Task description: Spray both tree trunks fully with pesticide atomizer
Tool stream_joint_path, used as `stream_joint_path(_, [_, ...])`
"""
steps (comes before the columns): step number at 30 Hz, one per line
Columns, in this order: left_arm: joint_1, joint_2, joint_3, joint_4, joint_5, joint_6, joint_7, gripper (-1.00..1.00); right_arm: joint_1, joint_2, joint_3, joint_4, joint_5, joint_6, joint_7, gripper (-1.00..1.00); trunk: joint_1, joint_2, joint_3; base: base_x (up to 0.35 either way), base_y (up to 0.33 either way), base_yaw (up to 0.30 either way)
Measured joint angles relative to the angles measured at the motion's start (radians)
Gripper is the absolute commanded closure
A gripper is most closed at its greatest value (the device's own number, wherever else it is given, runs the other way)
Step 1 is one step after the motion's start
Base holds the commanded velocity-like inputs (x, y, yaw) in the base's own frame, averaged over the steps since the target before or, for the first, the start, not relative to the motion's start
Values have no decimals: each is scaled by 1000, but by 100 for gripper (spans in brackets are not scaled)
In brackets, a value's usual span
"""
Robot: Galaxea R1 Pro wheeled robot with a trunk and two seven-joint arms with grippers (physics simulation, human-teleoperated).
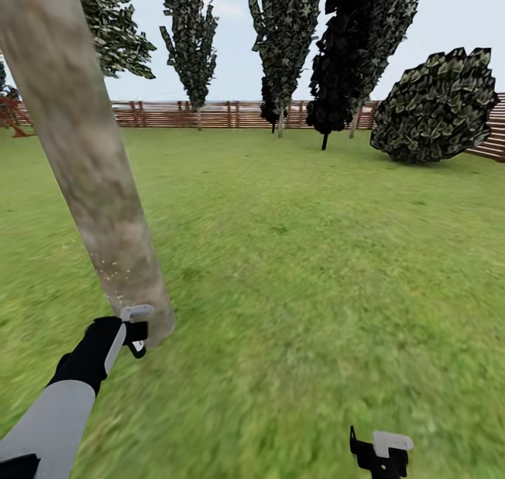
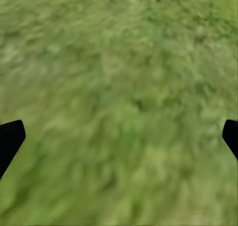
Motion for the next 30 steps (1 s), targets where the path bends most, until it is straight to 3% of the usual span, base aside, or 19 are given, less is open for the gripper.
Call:
stream_joint_path(9, [0, -6, -2, 1, -1, 0, 0, 100, 0, 0, 0, 0, 1, 0, 1, -100, 0, 0, 0, 293, -65, 277])
stream_joint_path(19, [0, -8, -3, 1, -1, 1, 2, 100, 0, 0, 0, 1, 1, 0, 1, -100, 0, 0, 0, 51, -50, 273])
stream_joint_path(28, [0, -8, -3, 2, -2, 1, 3, 100, 0, 0, 0, 0, 1, 0, 1, -100, 0, 0, 0, 145, -236, 31])
stream_joint_path(30, [0, -8, -3, 2, -5, 1, 29, 100, 0, 0, 0, 0, 0, 0, 1, -100, 0, 0, 0, 98, -263, 0])
